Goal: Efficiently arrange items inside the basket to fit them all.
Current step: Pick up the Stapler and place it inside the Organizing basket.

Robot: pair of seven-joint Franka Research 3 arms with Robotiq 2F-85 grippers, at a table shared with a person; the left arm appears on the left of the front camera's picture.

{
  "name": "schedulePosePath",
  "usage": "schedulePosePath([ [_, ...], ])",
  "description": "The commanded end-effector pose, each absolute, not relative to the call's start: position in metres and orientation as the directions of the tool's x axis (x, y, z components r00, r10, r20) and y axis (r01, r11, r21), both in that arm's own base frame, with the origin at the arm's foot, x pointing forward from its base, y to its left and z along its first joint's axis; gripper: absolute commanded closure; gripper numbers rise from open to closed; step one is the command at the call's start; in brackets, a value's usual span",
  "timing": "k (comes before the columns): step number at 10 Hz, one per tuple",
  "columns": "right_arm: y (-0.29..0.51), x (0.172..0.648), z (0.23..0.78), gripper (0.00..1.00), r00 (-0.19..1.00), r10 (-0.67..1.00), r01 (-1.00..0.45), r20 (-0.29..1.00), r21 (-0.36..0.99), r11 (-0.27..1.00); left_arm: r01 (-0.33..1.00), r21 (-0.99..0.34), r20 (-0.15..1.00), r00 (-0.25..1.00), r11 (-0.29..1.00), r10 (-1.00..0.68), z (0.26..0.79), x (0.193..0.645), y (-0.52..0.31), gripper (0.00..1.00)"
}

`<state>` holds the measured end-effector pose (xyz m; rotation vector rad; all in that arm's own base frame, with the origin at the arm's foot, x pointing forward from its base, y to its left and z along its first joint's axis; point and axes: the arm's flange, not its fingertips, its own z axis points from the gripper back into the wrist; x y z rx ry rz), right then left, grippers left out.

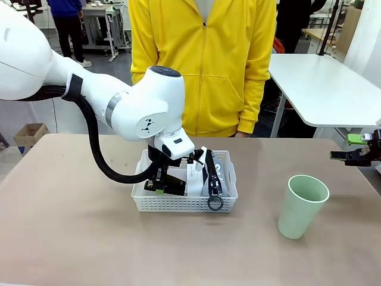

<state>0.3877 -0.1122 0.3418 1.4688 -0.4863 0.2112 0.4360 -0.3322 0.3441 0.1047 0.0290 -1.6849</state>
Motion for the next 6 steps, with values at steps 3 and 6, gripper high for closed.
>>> schedulePosePath([
  [3,-0.1114,0.3880,0.3468,0.00,0.893,-0.152,-0.412,0.423,0.906,0.099,0.987,0.038,-0.076,-0.151,-0.154,-0.986,0.3431,0.4416,-0.3278,0.42],
  [6,-0.1114,0.3880,0.3468,0.00,0.893,-0.152,-0.412,0.423,0.906,0.099,0.985,0.021,-0.067,-0.167,-0.169,-0.984,0.3420,0.4438,-0.3271,0.00],
])
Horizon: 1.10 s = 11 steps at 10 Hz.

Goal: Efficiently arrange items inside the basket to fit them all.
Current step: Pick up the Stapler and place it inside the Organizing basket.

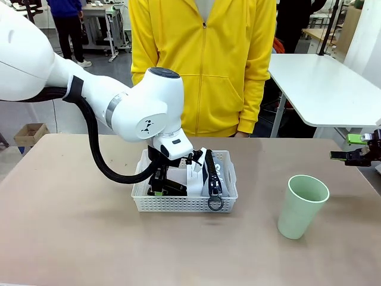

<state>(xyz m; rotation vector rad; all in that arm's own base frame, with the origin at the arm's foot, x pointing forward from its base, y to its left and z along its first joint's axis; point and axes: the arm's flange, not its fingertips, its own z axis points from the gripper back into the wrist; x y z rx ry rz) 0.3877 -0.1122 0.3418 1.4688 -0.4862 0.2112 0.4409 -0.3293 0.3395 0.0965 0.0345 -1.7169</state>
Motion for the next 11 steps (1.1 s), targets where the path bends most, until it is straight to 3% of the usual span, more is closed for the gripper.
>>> schedulePosePath([
  [1,-0.111,0.388,0.347,0.00,0.893,-0.152,-0.412,0.423,0.906,0.099,0.985,0.026,-0.070,-0.166,-0.169,-0.984,0.342,0.444,-0.327,0.00],
  [3,-0.111,0.388,0.347,0.00,0.893,-0.152,-0.412,0.423,0.906,0.099,0.982,0.020,-0.052,-0.187,-0.188,-0.981,0.344,0.443,-0.324,0.00],
  [5,-0.111,0.388,0.347,0.00,0.893,-0.152,-0.412,0.423,0.906,0.099,0.982,0.013,0.021,-0.187,-0.187,-0.982,0.380,0.441,-0.292,0.00],
  [7,-0.111,0.388,0.347,0.00,0.893,-0.152,-0.412,0.423,0.906,0.099,0.996,0.028,0.194,-0.091,-0.087,-0.977,0.443,0.426,-0.214,0.00],
  [9,-0.111,0.388,0.347,0.00,0.893,-0.152,-0.412,0.423,0.906,0.099,0.993,-0.008,0.404,0.110,0.117,-0.908,0.486,0.396,-0.108,0.00],
  [11,-0.111,0.388,0.347,0.00,0.893,-0.152,-0.412,0.423,0.906,0.099,0.884,-0.093,0.485,0.442,0.458,-0.754,0.490,0.377,-0.011,0.00],
])
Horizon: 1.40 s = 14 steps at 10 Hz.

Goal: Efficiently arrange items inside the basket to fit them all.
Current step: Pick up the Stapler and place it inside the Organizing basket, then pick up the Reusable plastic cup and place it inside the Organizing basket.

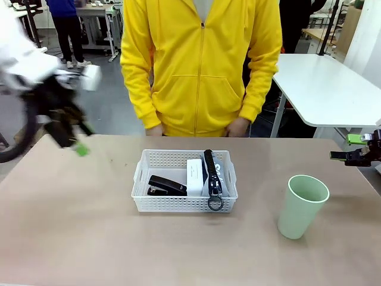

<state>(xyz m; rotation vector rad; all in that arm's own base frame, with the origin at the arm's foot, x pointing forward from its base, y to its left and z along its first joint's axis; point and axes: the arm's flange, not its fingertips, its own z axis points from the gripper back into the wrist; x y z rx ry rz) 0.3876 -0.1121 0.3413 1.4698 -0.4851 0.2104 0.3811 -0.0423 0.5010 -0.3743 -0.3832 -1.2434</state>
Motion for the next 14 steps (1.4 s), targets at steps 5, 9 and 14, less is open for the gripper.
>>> schedulePosePath([
  [5,-0.111,0.388,0.347,0.00,0.893,-0.152,-0.412,0.423,0.906,0.099,0.675,-0.484,0.612,0.716,0.556,-0.337,0.405,0.351,0.126,0.00],
  [9,-0.111,0.388,0.347,0.00,0.893,-0.152,-0.412,0.423,0.906,0.099,0.643,-0.477,0.566,0.746,0.599,-0.350,0.397,0.338,0.132,0.00],
  [14,-0.111,0.388,0.347,0.00,0.893,-0.152,-0.412,0.423,0.906,0.099,0.643,-0.477,0.566,0.746,0.599,-0.350,0.397,0.338,0.132,0.00],
])
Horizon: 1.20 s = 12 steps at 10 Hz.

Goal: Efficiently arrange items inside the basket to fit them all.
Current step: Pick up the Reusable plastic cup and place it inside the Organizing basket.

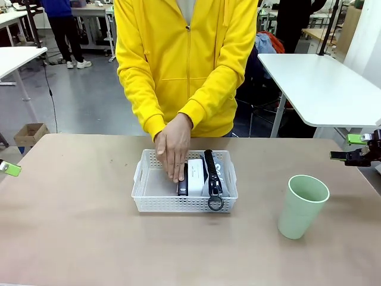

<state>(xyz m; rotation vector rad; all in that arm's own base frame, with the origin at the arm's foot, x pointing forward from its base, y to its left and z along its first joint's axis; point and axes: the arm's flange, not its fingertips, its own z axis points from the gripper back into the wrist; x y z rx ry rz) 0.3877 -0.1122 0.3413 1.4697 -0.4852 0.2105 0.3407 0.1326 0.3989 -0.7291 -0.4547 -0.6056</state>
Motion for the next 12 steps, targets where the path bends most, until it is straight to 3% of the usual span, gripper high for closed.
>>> schedulePosePath([
  [1,-0.111,0.388,0.347,0.00,0.893,-0.152,-0.412,0.423,0.906,0.099,0.643,-0.477,0.566,0.746,0.599,-0.350,0.397,0.338,0.132,0.00],
  [10,-0.112,0.388,0.341,0.00,0.886,-0.155,-0.424,0.436,0.899,0.104,0.643,-0.477,0.566,0.746,0.599,-0.350,0.397,0.338,0.132,0.00],
  [11,-0.101,0.392,0.346,0.00,0.787,0.015,-0.589,0.616,0.745,0.314,0.643,-0.477,0.566,0.746,0.599,-0.350,0.397,0.338,0.132,0.00],
  [12,-0.091,0.386,0.343,0.00,0.671,0.240,-0.729,0.701,0.566,0.385,0.643,-0.477,0.566,0.746,0.599,-0.350,0.397,0.338,0.132,0.00],
])
